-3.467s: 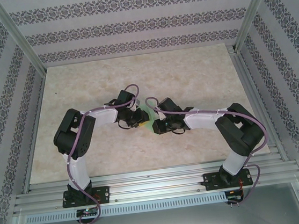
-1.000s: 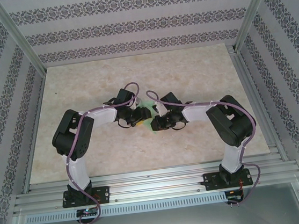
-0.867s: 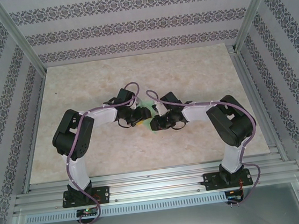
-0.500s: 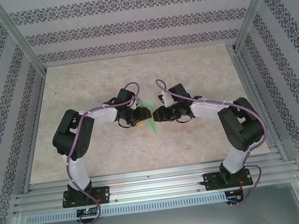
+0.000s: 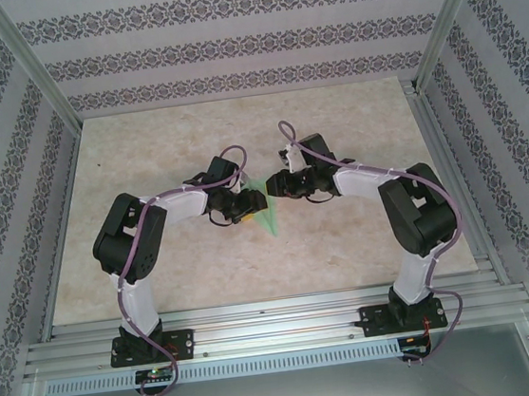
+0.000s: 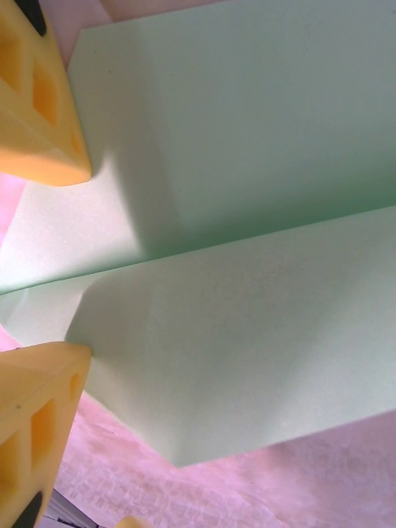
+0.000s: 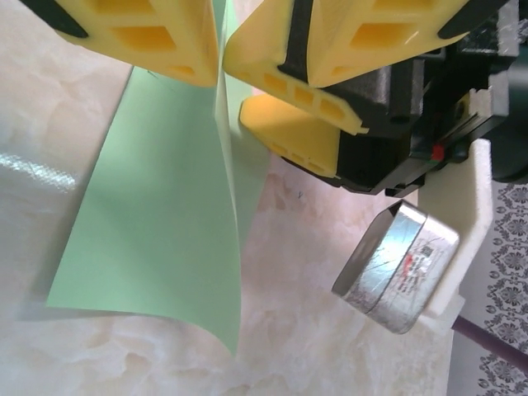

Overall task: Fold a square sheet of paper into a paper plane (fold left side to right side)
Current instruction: Fourth fold the wing at the center of the table.

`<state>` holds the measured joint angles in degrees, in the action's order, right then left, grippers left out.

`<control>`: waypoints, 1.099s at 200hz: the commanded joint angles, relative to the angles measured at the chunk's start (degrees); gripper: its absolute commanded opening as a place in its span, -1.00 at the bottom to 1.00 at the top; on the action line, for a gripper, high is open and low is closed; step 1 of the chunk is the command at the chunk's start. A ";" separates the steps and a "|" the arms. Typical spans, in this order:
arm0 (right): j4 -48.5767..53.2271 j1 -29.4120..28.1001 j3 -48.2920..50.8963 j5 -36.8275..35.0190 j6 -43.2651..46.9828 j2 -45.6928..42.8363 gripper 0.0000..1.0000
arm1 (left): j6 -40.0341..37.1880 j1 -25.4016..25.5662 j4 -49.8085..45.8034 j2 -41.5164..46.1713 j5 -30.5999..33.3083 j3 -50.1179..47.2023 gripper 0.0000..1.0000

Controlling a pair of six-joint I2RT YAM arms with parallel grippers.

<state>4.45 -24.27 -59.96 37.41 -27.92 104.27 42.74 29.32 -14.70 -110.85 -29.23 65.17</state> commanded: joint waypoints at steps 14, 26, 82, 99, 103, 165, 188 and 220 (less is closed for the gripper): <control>-1.95 -0.48 -1.27 0.69 -1.10 2.24 -0.40 | -0.29 -0.01 -3.41 -2.71 4.57 -0.30 0.11; -2.00 -0.42 -1.19 0.72 -1.15 2.56 -0.44 | -0.31 -0.03 -3.56 -2.72 4.55 -0.17 0.11; -2.51 -0.85 -1.17 1.55 -1.21 3.91 -0.48 | -0.37 -0.02 -3.61 -2.79 4.51 -0.10 0.11; -2.50 -0.95 -1.36 1.42 -1.15 4.29 -0.51 | -0.39 -0.04 -3.58 -2.88 4.37 -0.03 0.11; -2.44 -0.95 -1.50 1.36 -1.09 4.35 -0.53 | -0.41 -0.01 -3.65 -2.90 4.44 -0.04 0.11; -2.55 -1.03 -2.01 0.66 -0.77 5.19 -0.85 | -0.59 0.07 -3.71 -2.91 4.36 -0.02 0.11; -1.55 -0.87 -2.35 -0.29 0.04 5.46 -0.98 | -0.64 0.09 -3.68 -3.00 4.52 -0.21 0.12; 0.44 -0.77 -3.14 -1.67 1.42 6.30 -1.00 | -0.50 0.06 -3.58 -3.62 4.50 -0.38 0.12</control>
<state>4.05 -24.75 -61.23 37.52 -28.47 109.19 42.74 29.32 -14.85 -110.98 -29.23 65.28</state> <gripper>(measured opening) 0.044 0.558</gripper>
